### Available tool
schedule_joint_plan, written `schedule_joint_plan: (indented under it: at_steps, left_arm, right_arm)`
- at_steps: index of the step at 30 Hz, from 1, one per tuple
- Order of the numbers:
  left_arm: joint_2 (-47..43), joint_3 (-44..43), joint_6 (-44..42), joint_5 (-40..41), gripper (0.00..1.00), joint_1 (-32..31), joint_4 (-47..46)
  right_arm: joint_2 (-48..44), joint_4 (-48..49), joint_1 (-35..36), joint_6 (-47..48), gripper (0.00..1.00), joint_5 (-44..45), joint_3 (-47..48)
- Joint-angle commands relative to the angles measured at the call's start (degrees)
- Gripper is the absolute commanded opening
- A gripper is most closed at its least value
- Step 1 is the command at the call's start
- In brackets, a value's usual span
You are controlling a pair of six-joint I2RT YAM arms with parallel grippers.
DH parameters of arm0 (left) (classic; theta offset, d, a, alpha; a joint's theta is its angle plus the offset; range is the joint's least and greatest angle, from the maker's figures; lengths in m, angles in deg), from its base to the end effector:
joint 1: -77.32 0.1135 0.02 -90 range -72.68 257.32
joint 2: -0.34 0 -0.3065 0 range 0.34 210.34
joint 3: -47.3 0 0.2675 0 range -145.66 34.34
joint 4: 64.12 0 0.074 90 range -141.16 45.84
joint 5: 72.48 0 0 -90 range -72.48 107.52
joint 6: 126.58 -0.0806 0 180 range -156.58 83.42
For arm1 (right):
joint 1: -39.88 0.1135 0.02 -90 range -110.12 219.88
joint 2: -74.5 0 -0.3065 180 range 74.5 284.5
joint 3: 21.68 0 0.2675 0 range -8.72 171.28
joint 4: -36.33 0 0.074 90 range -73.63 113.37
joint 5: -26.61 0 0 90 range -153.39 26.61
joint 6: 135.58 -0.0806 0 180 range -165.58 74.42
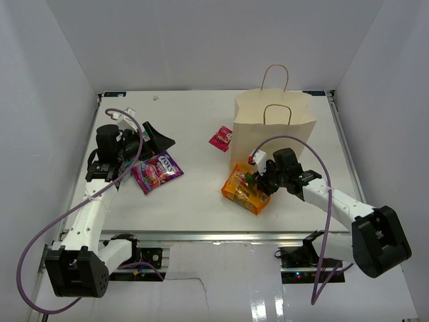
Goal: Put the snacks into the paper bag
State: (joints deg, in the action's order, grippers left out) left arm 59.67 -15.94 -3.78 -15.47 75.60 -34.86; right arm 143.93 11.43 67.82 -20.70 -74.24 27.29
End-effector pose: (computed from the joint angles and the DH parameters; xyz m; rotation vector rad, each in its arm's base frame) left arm 0.2571 -0.0516 0.3347 -0.1776 2.0601 -0.9563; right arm 0.2319 0.1402 0.1980 -1.1305 2.0697 0.2495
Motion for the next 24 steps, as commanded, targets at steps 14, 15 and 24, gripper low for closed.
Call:
schedule_joint_plan:
  at_steps: [14,15,24]
  left_arm:
    - [0.26,-1.48,-1.15,0.21,0.98,-0.13,0.14]
    - [0.35,-1.66,-1.16,0.21,0.98,-0.13,0.05]
    - [0.61,-2.37,-1.16,-0.14,0.98,-0.13,0.05]
  right_arm:
    - [-5.78,-15.37,0.36,20.08,0.08,-23.93,3.01]
    - [-6.58,-17.04,0.27,24.38,0.08,-25.69,3.54]
    - [-5.97,-21.64,2.37,31.90,0.08,-36.26,15.31]
